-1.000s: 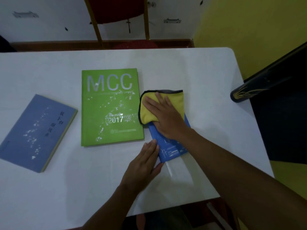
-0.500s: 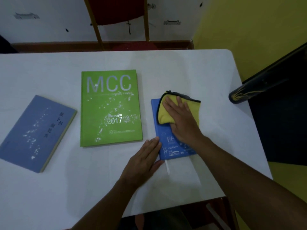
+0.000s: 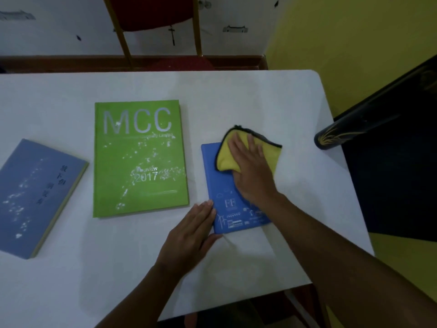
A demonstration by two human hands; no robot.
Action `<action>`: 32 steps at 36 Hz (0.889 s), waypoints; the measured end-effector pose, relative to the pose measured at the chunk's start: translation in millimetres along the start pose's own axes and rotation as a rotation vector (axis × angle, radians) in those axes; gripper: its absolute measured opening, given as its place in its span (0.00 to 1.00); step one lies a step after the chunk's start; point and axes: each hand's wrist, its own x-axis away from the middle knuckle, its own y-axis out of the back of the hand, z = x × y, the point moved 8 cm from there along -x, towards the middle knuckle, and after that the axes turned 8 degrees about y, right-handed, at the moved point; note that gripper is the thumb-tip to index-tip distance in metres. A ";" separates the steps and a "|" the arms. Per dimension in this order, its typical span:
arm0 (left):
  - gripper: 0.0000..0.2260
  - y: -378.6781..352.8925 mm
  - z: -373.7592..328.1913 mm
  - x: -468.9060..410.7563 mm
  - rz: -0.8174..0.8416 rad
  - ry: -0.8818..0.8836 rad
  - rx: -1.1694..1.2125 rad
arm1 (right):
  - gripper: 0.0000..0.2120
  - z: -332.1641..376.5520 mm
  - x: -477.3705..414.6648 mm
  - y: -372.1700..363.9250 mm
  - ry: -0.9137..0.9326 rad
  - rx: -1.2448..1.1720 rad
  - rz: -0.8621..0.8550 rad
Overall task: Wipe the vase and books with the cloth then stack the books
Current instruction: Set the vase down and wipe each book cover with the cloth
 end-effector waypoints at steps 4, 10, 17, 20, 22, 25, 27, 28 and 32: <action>0.24 0.2 1.1 0.8 -0.009 -0.002 -0.011 | 0.40 36.4 11.9 -17.5 0.117 0.036 -0.025; 0.22 3.0 -0.8 -2.5 -0.010 0.030 0.011 | 0.39 54.4 97.4 -20.2 0.192 -0.039 -0.124; 0.26 -0.8 5.3 -4.2 0.110 0.048 0.020 | 0.27 48.1 114.4 1.5 0.114 -0.094 -0.123; 0.24 14.2 9.6 -7.3 0.139 0.014 -0.003 | 0.32 42.3 107.1 10.4 -0.047 -0.227 -0.194; 0.21 30.7 16.8 -3.0 0.113 0.007 -0.003 | 0.42 42.3 98.5 11.4 -0.189 -0.361 -0.199; 0.18 59.5 36.7 10.3 0.078 0.018 0.006 | 0.43 60.2 78.0 16.8 -0.314 -0.455 -0.284; 0.17 78.3 57.0 21.5 0.073 0.059 0.006 | 0.40 79.5 59.7 19.7 -0.331 -0.497 -0.363; 0.17 88.0 68.4 27.6 0.067 0.090 -0.001 | 0.39 89.1 50.7 18.5 -0.345 -0.523 -0.385; 0.17 126.8 122.6 56.3 -0.026 0.295 -0.048 | 0.35 125.9 18.0 3.8 -0.360 -0.563 -0.432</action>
